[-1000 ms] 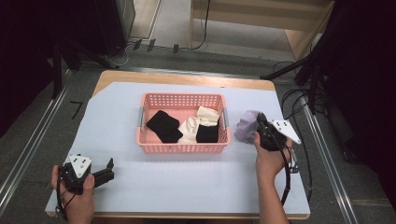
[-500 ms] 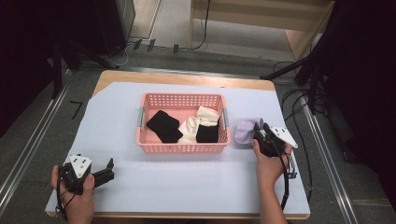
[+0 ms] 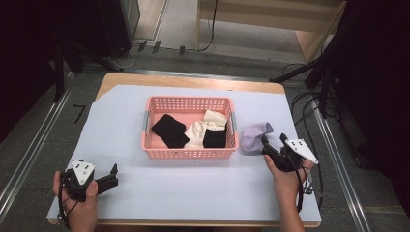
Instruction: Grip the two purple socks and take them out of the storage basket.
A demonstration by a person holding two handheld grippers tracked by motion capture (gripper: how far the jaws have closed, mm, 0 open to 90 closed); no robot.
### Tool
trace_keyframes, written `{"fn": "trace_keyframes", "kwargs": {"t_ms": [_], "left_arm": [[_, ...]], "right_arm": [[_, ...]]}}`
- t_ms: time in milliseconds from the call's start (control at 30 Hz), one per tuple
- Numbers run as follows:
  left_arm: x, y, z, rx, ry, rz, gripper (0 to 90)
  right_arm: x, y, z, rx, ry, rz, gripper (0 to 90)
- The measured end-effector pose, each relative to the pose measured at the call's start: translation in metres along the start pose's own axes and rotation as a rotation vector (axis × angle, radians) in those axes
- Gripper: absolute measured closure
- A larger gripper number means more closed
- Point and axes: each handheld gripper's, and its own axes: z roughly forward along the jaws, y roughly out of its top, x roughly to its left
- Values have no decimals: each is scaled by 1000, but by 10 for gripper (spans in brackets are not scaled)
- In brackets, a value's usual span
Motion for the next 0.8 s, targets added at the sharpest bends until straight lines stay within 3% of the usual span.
{"fn": "trace_keyframes", "kwargs": {"t_ms": [367, 633, 800], "left_arm": [[0, 0, -1, -7, -3, -5, 7], [1, -1, -1, -12, -2, -8, 7], [1, -1, -2, -15, 0, -12, 7]], "right_arm": [[-16, -9, -34, 1, 47, -20, 207], [-36, -26, -59, 27, 17, -19, 201], [-46, -38, -71, 49, 33, -45, 186]]}}
